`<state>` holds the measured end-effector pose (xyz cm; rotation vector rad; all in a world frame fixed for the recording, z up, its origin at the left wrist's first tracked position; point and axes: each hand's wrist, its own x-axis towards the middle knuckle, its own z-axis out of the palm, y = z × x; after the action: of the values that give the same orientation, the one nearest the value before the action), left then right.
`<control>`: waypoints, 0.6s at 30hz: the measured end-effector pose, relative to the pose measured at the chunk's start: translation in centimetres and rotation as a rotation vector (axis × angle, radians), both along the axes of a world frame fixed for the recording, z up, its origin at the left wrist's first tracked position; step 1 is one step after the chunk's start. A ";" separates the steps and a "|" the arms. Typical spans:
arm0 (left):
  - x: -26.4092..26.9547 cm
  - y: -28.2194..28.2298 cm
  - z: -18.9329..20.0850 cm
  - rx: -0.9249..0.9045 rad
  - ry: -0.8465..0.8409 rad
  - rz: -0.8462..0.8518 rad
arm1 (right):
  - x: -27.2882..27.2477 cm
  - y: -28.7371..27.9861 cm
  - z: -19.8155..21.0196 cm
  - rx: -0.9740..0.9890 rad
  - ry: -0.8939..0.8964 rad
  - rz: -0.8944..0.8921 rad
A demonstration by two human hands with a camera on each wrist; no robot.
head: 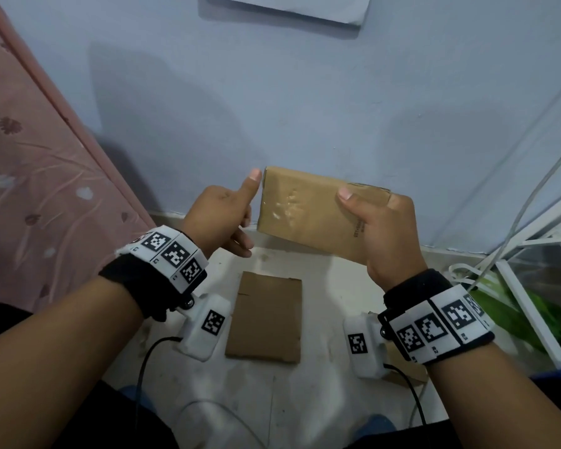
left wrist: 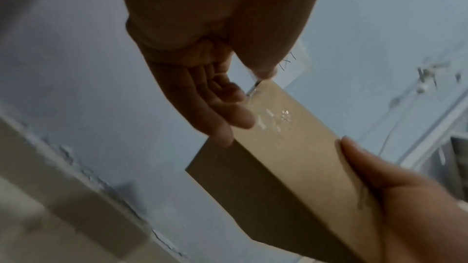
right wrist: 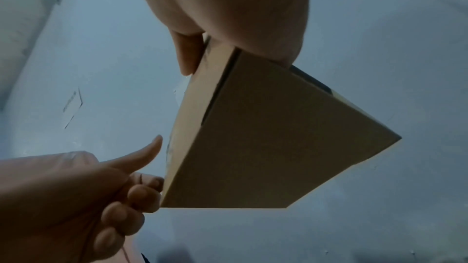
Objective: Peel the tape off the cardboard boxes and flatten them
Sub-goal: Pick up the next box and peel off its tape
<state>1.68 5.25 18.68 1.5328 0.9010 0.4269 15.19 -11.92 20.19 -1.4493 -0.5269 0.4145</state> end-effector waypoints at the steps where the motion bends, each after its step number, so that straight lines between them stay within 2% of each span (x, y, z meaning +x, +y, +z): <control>1: 0.0 -0.1 0.0 -0.044 -0.015 -0.021 | 0.0 0.1 -0.2 0.010 -0.010 0.012; 11: -0.4 0.4 0.9 -0.432 -0.108 -0.100 | 0.0 -0.1 -0.9 -0.032 -0.117 0.011; 15: -0.6 0.6 1.6 -0.656 -0.146 -0.102 | -0.5 -0.4 -0.4 -0.067 -0.237 0.004; 18: -0.7 0.9 1.9 -0.750 -0.187 -0.056 | -0.9 -0.4 -0.5 -0.100 -0.331 0.004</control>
<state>1.02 6.12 20.60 0.8123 0.7491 0.1526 14.30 -12.29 19.67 -1.6249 -0.7828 0.2052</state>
